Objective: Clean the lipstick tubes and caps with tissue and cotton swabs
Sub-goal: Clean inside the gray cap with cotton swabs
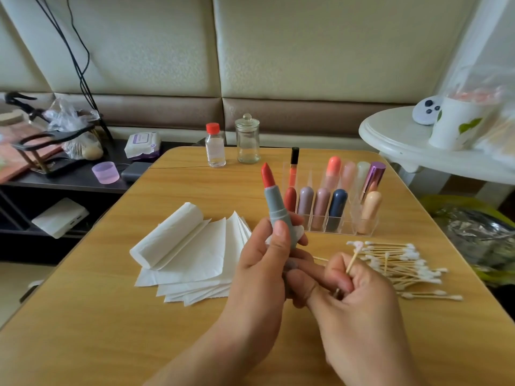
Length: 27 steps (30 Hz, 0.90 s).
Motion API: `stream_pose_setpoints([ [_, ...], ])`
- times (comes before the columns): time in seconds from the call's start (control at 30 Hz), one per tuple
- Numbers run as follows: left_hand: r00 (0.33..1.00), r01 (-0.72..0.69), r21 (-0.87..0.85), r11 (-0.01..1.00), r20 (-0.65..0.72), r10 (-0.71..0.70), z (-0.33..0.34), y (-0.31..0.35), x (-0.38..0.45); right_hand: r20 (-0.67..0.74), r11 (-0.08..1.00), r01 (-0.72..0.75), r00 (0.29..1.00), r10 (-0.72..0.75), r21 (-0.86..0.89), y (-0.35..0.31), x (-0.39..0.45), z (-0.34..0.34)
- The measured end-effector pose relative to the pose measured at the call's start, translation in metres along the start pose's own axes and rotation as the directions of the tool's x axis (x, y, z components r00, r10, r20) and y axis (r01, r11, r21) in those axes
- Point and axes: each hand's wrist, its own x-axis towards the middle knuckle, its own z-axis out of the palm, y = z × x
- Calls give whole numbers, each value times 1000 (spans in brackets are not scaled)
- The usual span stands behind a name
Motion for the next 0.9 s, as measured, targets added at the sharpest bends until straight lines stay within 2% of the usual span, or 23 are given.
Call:
stream_pose_setpoints([
  [0.17, 997, 48, -103, 993, 57, -43, -2, 6, 2, 33, 993, 13, 999, -17, 117, -2, 2, -4],
  [0.3, 998, 43, -99, 994, 54, -38, -2, 4, 2, 53, 985, 69, 996, -78, 156, -1, 0, -4],
  [0.37, 999, 33, -82, 996, 37, -30, -1, 5, 2, 42, 986, 165, 985, -165, 11, 5, 0, -4],
  [0.47, 999, 37, -91, 995, -5, -37, -2, 5, 3, 52, 933, 299, 954, -295, -201, 5, 0, -8],
  [0.57, 1000, 14, -108, 994, 22, -12, -7, 3, 5, 82, 914, 361, 933, -352, -187, -13, 6, -18],
  [0.67, 993, 9, -99, 995, 120, 3, -8, 1, 5, 145, 904, 395, 916, -374, -165, -33, 21, -31],
  [0.8, 985, 12, -26, 1000, 171, -7, -8, 1, 5, 294, 861, 423, 892, -342, -283, -35, 35, -46],
  [0.9, 982, -34, 6, 999, 184, 32, -8, 1, 5, 334, 823, 454, 877, -345, -341, -23, 35, -51],
])
